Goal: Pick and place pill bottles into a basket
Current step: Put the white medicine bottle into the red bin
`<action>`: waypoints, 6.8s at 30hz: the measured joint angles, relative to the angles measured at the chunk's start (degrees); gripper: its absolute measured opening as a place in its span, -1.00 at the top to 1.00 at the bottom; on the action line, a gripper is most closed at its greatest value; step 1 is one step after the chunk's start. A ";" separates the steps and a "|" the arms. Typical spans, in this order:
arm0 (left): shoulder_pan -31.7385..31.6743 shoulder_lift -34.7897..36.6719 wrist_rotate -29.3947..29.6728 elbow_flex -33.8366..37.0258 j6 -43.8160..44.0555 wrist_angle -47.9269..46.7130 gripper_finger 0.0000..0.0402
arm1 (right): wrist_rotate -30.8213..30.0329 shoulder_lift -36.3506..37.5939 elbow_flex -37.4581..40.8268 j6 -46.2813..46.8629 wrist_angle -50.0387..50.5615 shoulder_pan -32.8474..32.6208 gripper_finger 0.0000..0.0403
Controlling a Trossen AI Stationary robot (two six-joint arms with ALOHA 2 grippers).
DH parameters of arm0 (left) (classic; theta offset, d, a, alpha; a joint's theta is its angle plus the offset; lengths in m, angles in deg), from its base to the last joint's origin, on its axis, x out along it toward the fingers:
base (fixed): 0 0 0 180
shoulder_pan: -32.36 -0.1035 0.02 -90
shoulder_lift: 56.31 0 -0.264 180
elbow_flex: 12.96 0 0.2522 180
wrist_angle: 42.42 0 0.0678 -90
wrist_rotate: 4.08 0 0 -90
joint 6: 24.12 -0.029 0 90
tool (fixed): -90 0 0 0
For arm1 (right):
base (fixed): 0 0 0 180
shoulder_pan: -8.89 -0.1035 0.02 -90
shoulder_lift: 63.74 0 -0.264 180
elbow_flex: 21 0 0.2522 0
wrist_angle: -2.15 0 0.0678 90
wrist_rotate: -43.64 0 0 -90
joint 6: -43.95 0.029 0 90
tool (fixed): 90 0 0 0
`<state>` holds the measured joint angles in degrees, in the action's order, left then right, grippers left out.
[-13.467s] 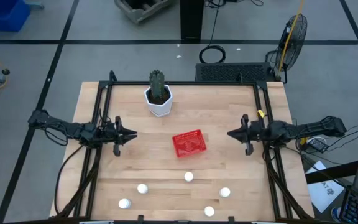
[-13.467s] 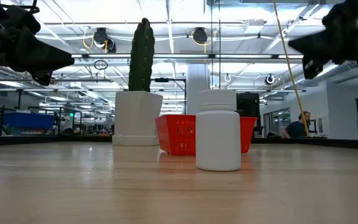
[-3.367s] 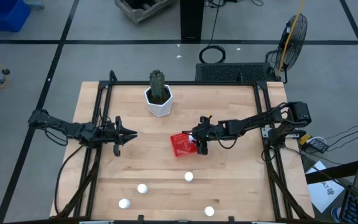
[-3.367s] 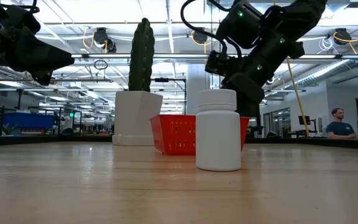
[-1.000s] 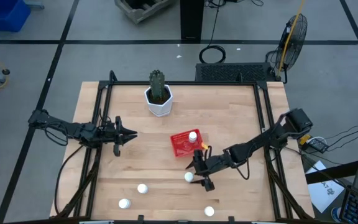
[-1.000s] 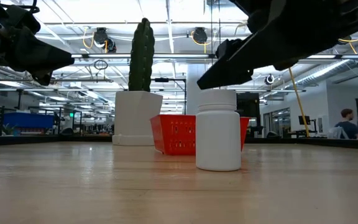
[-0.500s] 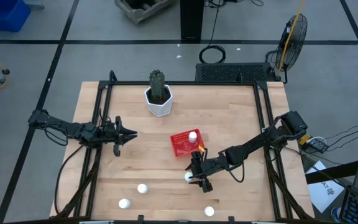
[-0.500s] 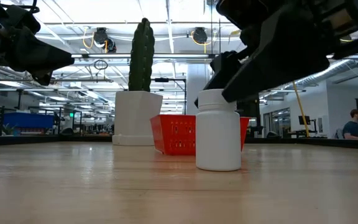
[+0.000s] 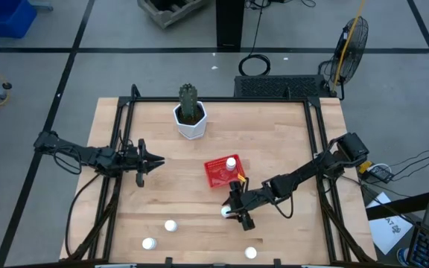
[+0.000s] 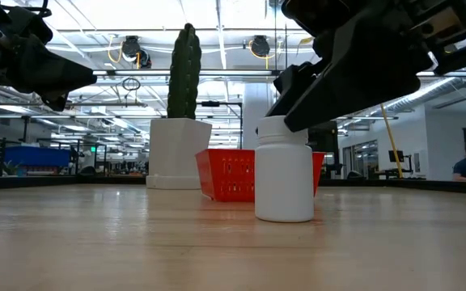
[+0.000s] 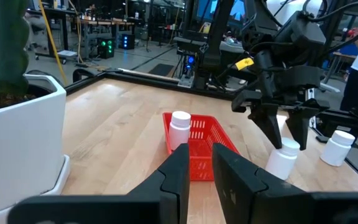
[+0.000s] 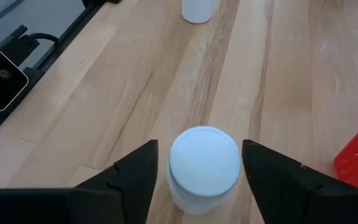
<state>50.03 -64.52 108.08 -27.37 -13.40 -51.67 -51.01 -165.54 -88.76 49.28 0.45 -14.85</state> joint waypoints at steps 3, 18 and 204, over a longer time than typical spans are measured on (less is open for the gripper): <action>-0.01 0.00 0.00 0.00 0.00 0.00 0.63 | 0.00 0.00 0.00 0.00 0.00 0.00 0.03; -0.02 0.00 0.00 0.00 0.01 0.00 0.63 | -1.29 1.47 0.04 -1.65 0.64 0.32 0.22; 0.00 0.02 0.71 0.02 0.88 5.06 0.63 | -18.94 86.10 40.71 -0.32 8.52 -19.88 1.00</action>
<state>50.03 -64.50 108.79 -27.35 -12.52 -46.61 -69.95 -79.45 -48.05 48.95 8.97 -34.74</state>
